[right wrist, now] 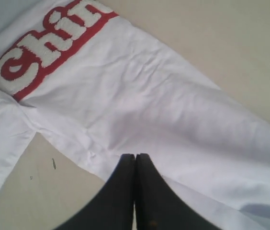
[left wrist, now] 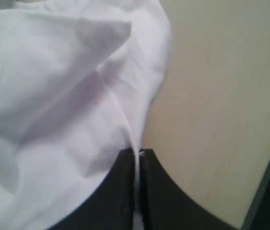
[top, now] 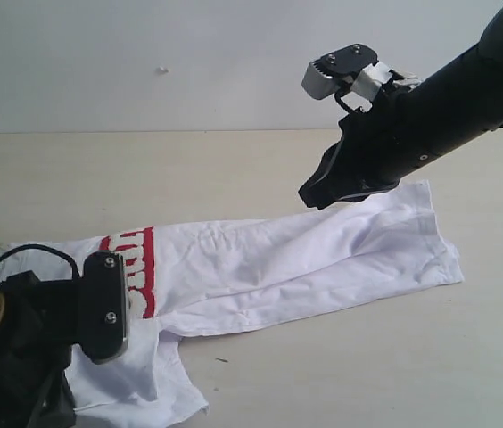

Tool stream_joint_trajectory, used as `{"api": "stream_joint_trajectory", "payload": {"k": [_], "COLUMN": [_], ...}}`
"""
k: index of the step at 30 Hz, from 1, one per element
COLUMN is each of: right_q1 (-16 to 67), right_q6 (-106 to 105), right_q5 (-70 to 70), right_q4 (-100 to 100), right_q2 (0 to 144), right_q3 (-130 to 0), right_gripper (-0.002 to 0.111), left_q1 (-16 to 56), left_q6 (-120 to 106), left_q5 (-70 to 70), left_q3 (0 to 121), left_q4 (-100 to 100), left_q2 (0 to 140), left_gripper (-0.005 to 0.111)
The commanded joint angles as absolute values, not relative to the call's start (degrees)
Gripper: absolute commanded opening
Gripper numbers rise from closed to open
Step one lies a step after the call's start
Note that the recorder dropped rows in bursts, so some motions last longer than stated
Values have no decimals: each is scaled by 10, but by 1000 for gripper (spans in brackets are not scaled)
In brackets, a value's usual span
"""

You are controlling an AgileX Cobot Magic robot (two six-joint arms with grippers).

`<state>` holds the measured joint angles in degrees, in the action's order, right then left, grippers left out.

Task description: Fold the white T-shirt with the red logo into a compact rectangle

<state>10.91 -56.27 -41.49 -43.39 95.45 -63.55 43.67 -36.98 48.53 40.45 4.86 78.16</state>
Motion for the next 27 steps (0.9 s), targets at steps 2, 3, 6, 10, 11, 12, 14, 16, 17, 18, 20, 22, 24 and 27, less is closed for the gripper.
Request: {"api": "stream_joint_trajectory", "payload": {"k": [2, 3, 6, 10, 11, 12, 14, 16, 17, 18, 20, 22, 24, 27], "right_q1": [110, 110, 110, 110, 110, 110, 110, 110, 110, 110, 110, 110, 110, 110], "right_q6": [-562, -562, -562, -562, -562, -562, -563, -564, -564, -564, -564, -564, -564, -564], "right_q5": [-416, -416, -416, -420, -414, -410, -398, -390, -387, -384, -383, -383, -383, -380], "right_q4": [-433, -433, -433, -432, -431, -431, -431, -429, -428, -428, -428, -428, -428, -428], "right_q2": [953, 953, 953, 953, 953, 953, 953, 953, 953, 953, 953, 953, 953, 953], "right_q3": [-639, -639, -639, -639, -639, -639, -639, -639, -639, -639, -639, -639, -639, -639], "right_gripper": [0, 0, 0, 0, 0, 0, 0, 0, 0, 0, 0, 0, 0, 0], "left_q1": [440, 440, 440, 372, 338, 320, 272, 256, 255, 255, 255, 255, 255, 255], "left_q6": [-385, -389, -392, -387, -387, -388, -404, -407, -407, -407, -410, -416, -413, -390], "left_q5": [527, 533, 510, 423, 398, 381, 313, 268, 260, 253, 269, 270, 256, 236], "left_q3": [408, 408, 408, 408, 408, 408, 408, 408, 408, 408, 408, 408, 408, 413], "left_q4": [78, 77, 42, 13, 5, 0, 0, 6, 8, 10, 17, 17, 16, 4], "left_q2": [713, 707, 697, 696, 696, 696, 701, 719, 731, 758, 813, 854, 863, 862], "left_gripper": [0, 0, 0, 0, 0, 0, 0, 0, 0, 0, 11, 46, 70, 75]}}
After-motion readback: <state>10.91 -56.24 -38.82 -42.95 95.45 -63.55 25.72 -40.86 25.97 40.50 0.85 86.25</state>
